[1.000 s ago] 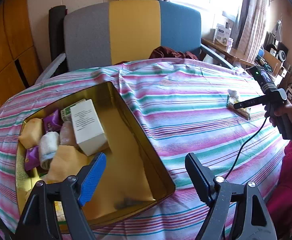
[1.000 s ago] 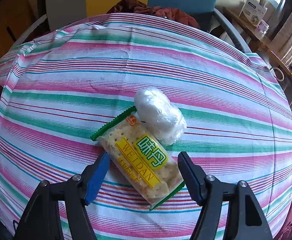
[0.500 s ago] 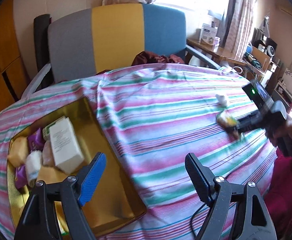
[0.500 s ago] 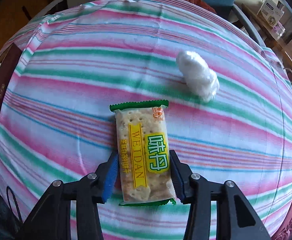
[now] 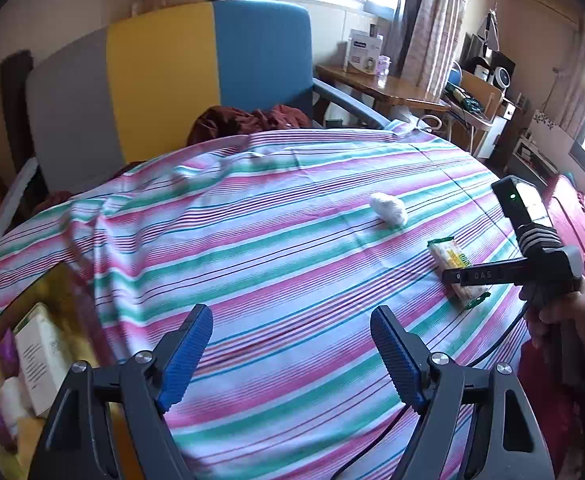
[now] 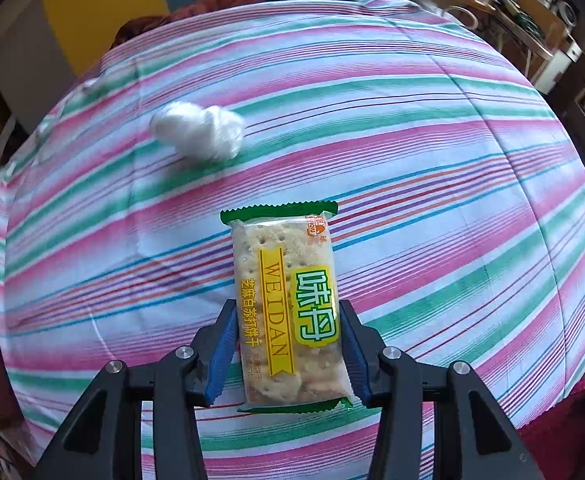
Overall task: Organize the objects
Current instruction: 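Grasp the white plastic-wrapped ball with the left gripper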
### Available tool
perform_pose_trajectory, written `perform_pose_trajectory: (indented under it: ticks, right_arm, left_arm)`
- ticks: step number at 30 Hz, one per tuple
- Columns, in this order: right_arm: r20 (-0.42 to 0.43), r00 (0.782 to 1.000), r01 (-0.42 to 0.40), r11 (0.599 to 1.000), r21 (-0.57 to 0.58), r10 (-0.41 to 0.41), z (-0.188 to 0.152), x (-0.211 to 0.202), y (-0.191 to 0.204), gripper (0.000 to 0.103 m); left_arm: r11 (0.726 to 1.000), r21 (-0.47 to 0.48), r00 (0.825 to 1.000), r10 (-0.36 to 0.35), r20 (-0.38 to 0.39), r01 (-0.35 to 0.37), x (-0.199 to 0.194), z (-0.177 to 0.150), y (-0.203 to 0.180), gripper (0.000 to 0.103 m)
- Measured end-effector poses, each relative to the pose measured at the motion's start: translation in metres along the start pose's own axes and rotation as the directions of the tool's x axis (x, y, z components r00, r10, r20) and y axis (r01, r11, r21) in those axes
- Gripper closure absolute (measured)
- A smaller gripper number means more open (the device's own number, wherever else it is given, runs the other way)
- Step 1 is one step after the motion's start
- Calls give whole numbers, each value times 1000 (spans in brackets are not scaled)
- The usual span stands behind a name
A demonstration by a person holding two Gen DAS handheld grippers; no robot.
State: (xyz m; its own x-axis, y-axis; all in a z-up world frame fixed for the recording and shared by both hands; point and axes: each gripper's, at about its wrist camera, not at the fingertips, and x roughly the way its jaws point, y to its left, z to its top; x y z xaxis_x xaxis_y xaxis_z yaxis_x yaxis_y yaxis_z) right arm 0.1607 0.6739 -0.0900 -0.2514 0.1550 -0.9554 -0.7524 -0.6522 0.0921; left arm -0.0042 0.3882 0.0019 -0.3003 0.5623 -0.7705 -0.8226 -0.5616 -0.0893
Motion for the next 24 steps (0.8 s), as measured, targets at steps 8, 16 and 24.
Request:
perform_pose_trajectory:
  ticks: [8, 16, 24]
  right_arm:
    - [2, 997, -75, 993, 97, 75, -9, -5, -14, 54]
    - [32, 997, -73, 989, 129, 69, -12, -10, -15, 54]
    - [61, 994, -94, 984, 149, 86, -2, -16, -24, 54]
  left_arm:
    - [995, -22, 992, -96, -76, 94, 60, 32, -31, 32]
    - [986, -23, 978, -167, -123, 166, 123, 70, -65, 35]
    - [988, -5, 977, -155, -149, 156, 177, 98, -90, 25]
